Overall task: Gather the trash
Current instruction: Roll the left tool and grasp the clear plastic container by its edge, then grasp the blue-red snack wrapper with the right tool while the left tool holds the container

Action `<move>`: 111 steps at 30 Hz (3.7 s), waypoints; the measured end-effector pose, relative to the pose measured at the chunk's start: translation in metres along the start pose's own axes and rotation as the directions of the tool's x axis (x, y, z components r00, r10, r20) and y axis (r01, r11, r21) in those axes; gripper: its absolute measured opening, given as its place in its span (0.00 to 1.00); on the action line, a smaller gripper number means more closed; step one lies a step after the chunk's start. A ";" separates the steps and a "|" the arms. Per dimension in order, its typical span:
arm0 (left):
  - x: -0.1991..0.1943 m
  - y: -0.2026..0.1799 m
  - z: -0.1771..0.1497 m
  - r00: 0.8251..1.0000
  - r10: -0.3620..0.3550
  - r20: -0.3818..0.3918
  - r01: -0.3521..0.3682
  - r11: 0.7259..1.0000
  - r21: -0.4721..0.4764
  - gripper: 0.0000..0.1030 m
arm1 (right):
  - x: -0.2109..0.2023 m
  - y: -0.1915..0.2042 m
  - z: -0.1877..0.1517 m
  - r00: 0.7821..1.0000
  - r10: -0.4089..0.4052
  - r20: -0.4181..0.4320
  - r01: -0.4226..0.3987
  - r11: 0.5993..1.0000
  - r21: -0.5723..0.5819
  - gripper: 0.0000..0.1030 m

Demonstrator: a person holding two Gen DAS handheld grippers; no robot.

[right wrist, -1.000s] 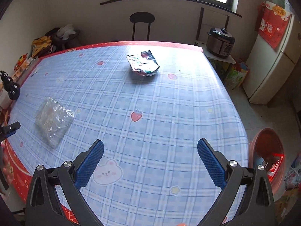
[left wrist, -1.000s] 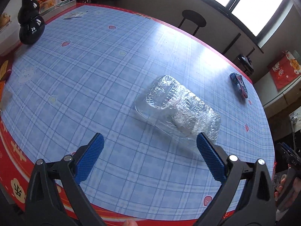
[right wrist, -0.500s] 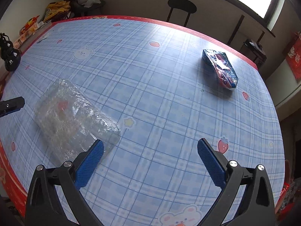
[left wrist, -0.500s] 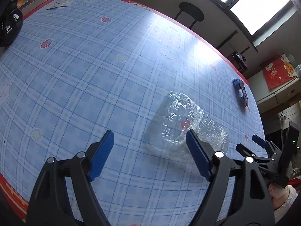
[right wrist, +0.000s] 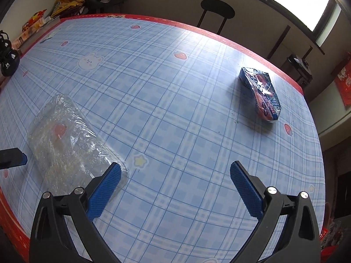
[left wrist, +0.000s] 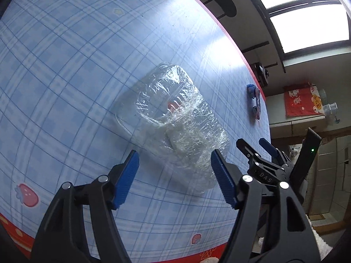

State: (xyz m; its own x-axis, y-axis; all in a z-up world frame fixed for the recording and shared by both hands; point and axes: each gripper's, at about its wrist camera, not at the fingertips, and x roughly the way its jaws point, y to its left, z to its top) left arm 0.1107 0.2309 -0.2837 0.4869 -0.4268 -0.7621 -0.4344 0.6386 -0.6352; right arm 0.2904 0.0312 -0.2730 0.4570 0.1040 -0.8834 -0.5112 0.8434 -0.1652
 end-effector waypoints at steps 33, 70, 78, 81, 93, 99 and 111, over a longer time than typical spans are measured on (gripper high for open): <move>-0.003 0.033 0.003 0.997 -0.083 0.003 0.083 0.986 -0.141 0.60 | -0.002 0.038 -0.013 0.993 0.096 -0.071 -0.105 0.986 -0.132 0.94; 0.024 -0.070 0.031 0.923 -0.384 -0.029 0.382 0.923 -0.052 0.48 | 0.008 0.000 -0.044 0.978 0.171 -0.123 -0.164 0.984 0.065 0.93; 0.039 -0.095 0.039 0.960 -0.275 -0.048 0.278 0.957 0.079 0.24 | 0.010 -0.035 -0.056 0.975 0.181 -0.131 -0.170 0.982 0.087 0.93; 0.035 -0.104 0.048 0.964 -0.266 -0.020 0.267 0.958 0.107 0.23 | 0.009 -0.061 -0.049 0.983 0.148 -0.108 -0.142 0.988 0.055 0.93; -0.003 -0.079 0.062 0.973 -0.169 0.157 0.152 0.982 0.114 0.21 | 0.049 -0.140 0.053 0.995 -0.094 -0.025 0.094 0.995 -0.020 0.93; -0.019 -0.058 0.057 0.974 -0.125 0.191 0.103 0.988 0.117 0.21 | 0.092 -0.134 0.086 0.981 -0.175 -0.081 0.175 0.984 -0.018 0.91; -0.031 -0.047 0.052 0.970 -0.072 0.234 0.044 0.991 0.123 0.21 | 0.086 -0.151 0.097 0.991 -0.130 -0.032 0.132 0.986 0.097 0.30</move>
State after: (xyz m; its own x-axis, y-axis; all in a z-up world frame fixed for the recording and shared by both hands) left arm 0.1553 0.2473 -0.2237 0.6805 -0.3097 -0.6641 -0.3165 0.6932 -0.6475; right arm 0.4772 -0.0360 -0.2819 0.4960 -0.0231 -0.8680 -0.3732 0.8970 -0.2371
